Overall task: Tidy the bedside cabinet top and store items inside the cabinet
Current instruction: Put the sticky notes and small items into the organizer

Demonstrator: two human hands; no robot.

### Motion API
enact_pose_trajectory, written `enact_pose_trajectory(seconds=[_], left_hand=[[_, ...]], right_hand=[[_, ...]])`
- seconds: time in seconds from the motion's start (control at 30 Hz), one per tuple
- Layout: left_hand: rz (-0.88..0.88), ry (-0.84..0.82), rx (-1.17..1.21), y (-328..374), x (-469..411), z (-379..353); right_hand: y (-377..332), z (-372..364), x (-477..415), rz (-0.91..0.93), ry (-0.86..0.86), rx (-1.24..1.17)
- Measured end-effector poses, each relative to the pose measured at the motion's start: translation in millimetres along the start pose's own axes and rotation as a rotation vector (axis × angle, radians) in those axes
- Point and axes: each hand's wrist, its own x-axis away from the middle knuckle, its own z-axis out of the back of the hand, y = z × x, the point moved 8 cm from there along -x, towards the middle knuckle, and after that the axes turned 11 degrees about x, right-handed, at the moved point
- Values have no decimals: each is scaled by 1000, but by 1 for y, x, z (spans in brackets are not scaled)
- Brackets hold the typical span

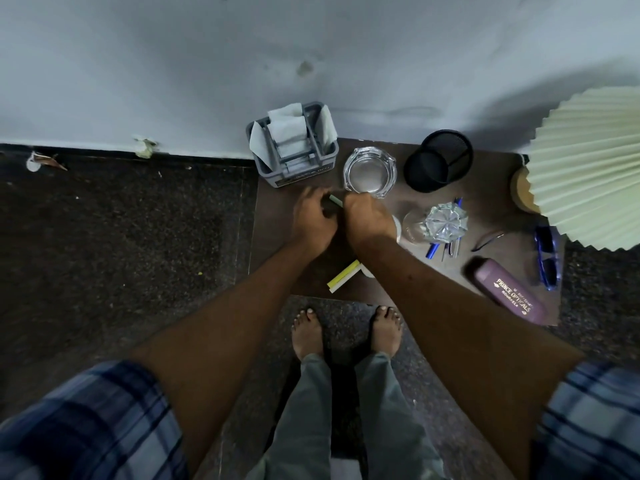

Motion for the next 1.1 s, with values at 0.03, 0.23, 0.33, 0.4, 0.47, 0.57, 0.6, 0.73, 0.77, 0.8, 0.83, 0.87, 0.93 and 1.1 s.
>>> enact_pose_trajectory(seconds=[0.03, 0.23, 0.33, 0.4, 0.47, 0.57, 0.6, 0.73, 0.77, 0.8, 0.83, 0.87, 0.93, 1.1], left_hand=[[4, -1, 4, -2, -1, 0], [24, 33, 60, -10, -3, 5], [67, 127, 145, -13, -4, 17], [153, 208, 318, -19, -1, 24], [249, 256, 519, -24, 4, 27], [331, 299, 801, -27, 11, 30], [349, 317, 874, -26, 14, 32], [409, 329, 1124, -19, 17, 41], [428, 327, 1172, -19, 17, 43], [441, 330, 1204, -20, 16, 46], [450, 336, 1215, -22, 16, 48], [455, 342, 1216, -24, 17, 51], [463, 347, 1200, -30, 19, 54], [528, 345, 1148, -48, 29, 54]], right_hand=[[-2, 1, -2, 5, -2, 9], [-11, 12, -6, 60, 40, 71], [-13, 25, -5, 60, 141, 46], [-12, 34, -6, 73, 193, -78], [-11, 45, -5, 90, 233, -283], [-8, 59, -4, 59, 282, -594], [-8, 63, -4, 45, 290, -660], [-18, 84, -7, 79, 378, -726], [-21, 89, -9, 92, 407, -704], [-24, 94, -12, 97, 431, -679], [-27, 98, -15, 95, 452, -656], [-29, 101, -19, 87, 464, -631], [-35, 103, -27, 69, 465, -577], [-56, 96, -39, 127, 437, -353]])
